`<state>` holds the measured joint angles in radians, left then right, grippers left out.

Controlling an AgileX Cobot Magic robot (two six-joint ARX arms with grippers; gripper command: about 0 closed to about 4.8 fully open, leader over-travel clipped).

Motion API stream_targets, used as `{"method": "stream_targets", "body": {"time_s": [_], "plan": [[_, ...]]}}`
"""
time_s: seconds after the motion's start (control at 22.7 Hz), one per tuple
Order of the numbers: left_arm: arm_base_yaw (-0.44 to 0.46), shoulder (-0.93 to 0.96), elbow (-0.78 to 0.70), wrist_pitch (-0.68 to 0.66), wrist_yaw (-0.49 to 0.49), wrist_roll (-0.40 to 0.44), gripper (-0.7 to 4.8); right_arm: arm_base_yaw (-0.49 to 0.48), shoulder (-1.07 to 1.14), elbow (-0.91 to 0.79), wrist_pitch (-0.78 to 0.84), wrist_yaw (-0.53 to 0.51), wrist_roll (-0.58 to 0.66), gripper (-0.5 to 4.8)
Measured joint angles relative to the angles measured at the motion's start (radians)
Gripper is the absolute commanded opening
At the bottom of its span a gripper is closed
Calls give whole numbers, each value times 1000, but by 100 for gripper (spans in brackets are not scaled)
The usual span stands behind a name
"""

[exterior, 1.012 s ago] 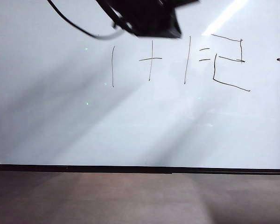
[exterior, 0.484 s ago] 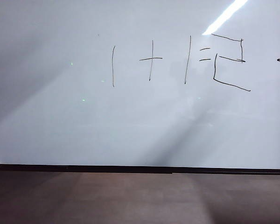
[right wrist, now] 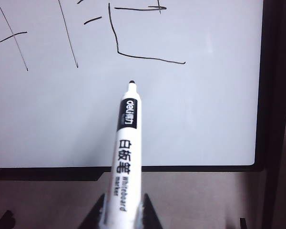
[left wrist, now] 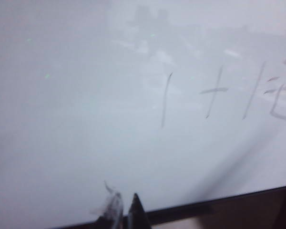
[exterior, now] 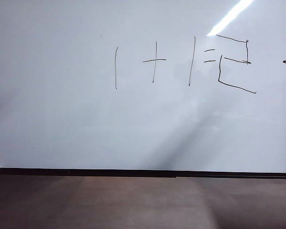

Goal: Reach to the right to find the marker pen, pick it up, and write the answer to the math problem on the whiteboard.

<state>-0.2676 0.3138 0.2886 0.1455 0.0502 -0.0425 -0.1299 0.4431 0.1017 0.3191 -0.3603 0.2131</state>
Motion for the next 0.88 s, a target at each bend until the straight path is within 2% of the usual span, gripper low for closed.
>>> {"method": "stream_targets", "body": {"time_s": [0.18,0.48,0.88], "plan": [[82,-120,-99,-24,14,-23,27,0,0,0,0,0,0,-8],[137,-305,-217,-76,14,-34,27,0,0,0,0,0,0,-8],[175,-310,-262,-105,15,-28,27,0,-1,0,-10,0,0,-8]]}}
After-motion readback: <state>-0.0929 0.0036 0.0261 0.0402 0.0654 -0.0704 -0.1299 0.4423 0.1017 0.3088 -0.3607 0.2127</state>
